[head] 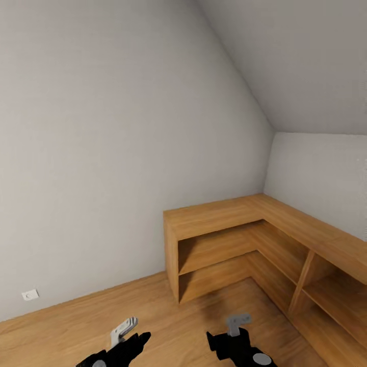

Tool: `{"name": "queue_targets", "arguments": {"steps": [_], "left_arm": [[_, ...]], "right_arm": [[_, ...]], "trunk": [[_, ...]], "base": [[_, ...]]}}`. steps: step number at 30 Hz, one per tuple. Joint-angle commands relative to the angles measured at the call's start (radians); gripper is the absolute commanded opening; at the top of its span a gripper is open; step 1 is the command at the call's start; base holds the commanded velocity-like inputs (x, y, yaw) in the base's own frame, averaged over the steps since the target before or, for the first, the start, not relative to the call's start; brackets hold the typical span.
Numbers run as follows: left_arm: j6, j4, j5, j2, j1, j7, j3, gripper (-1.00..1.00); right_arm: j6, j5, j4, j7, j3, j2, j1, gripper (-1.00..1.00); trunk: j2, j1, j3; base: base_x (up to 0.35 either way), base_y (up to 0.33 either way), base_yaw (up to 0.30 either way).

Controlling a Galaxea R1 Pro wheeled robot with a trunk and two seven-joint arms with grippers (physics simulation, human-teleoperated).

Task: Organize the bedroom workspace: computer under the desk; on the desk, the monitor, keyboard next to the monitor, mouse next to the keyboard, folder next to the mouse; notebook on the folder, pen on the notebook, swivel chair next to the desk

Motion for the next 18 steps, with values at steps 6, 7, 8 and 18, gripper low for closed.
{"name": "queue_targets", "arguments": {"steps": [6, 7, 8, 18], "left_arm": [[0.053, 0.013, -0.073, -0.079, -0.069, 0.013, -0.012, 1.0], [0.056, 0.018, -0.076, -0.086, -0.075, 0.012, -0.012, 1.0], [0.06, 0.035, -0.08, -0.098, -0.086, 0.006, -0.013, 1.0], [0.071, 0.089, -0.128, -0.153, -0.176, -0.021, -0.035, 1.0]], "right_arm": [[-0.028, 0.018, 0.009, -0.01, 0.012, -0.055, 0.043, 1.0], [-0.029, 0.02, 0.01, -0.01, 0.012, -0.058, 0.046, 1.0], [-0.031, 0.022, 0.011, -0.011, 0.012, -0.062, 0.053, 1.0], [-0.038, 0.018, 0.01, -0.012, -0.002, -0.069, 0.067, 1.0]], "trunk": [[-0.001, 0.001, -0.001], [-0.001, 0.001, -0.001], [-0.001, 0.001, -0.001], [-0.001, 0.001, -0.001]], "base": [[0.269, 0.16, -0.295], [0.202, 0.243, -0.298], [0.186, 0.259, -0.299], [0.109, 0.154, -0.299]]}}
